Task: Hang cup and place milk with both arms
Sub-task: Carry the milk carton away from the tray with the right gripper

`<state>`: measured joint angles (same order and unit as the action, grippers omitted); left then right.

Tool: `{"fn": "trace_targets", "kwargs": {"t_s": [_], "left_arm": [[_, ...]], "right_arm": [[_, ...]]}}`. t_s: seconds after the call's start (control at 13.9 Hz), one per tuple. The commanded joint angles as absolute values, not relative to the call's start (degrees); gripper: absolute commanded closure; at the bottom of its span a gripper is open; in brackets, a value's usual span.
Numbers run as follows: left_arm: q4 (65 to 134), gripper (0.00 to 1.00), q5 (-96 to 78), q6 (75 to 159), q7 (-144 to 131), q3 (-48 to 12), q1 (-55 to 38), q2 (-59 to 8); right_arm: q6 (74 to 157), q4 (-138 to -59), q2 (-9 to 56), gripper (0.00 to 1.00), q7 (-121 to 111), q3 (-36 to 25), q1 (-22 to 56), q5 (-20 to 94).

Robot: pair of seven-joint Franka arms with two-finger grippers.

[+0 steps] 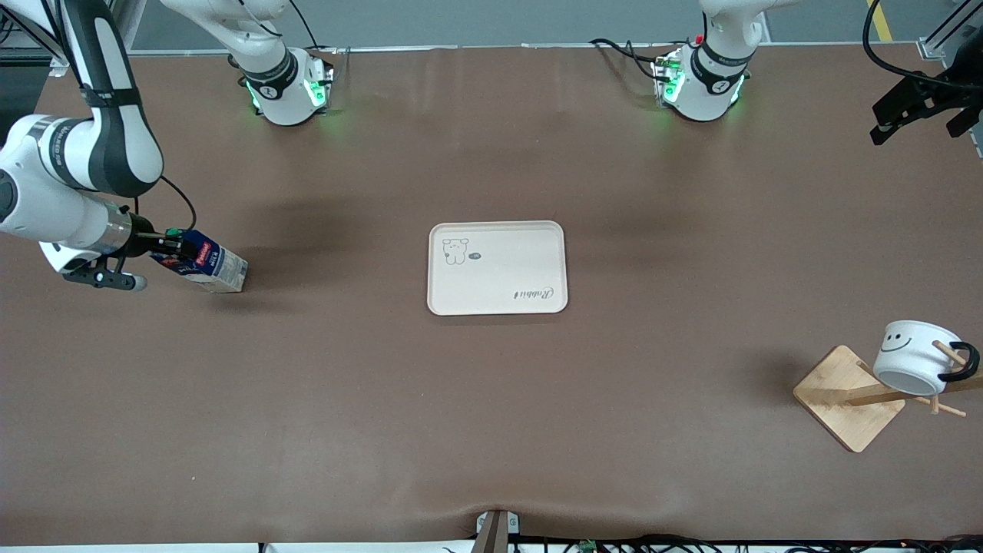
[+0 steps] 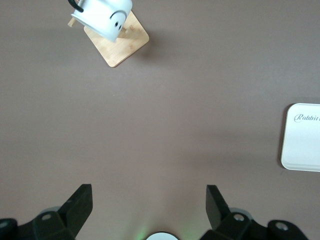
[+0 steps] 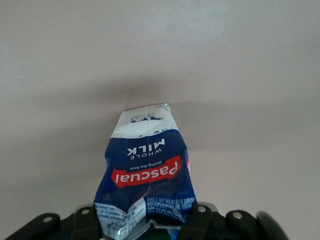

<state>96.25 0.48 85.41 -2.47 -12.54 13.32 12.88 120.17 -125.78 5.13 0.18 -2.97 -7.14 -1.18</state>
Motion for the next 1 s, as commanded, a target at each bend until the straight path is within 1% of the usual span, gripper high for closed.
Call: {"fn": "trace_targets", "kwargs": {"t_s": [0.0,0.07,0.57,0.65,0.79,0.93], "left_arm": [[95.71,0.00,-0.62,83.06,-1.85,-12.66,13.71,13.62],[95.63,0.00,-0.53,82.62,-1.85,-12.74,13.71,13.62],[94.92,0.00,-1.84,81.83,-2.37,-13.54,13.45,13.53],[94.92,0.00,-1.85,81.91,-2.29,-13.54,13.45,13.54],[95.01,0.00,-1.85,82.00,-2.20,-13.62,13.36,13.62],[95.01,0.00,-1.93,82.00,-2.02,-13.62,13.36,13.71]], "right_arm": [[121.38,-128.67,4.13,0.17,-0.09,-1.85,-8.35,-2.20],[121.38,-128.67,4.22,0.00,-0.09,-1.85,-8.44,-2.20],[120.41,-127.88,3.96,0.00,-0.09,-1.67,-8.09,-2.11],[118.58,-126.58,3.96,0.00,-0.17,-1.58,-8.00,-2.11],[112.71,-120.27,4.48,0.00,-0.26,-1.58,-8.00,-2.20],[108.13,-112.01,6.14,0.00,-0.09,-1.50,-7.56,-2.11]]}}
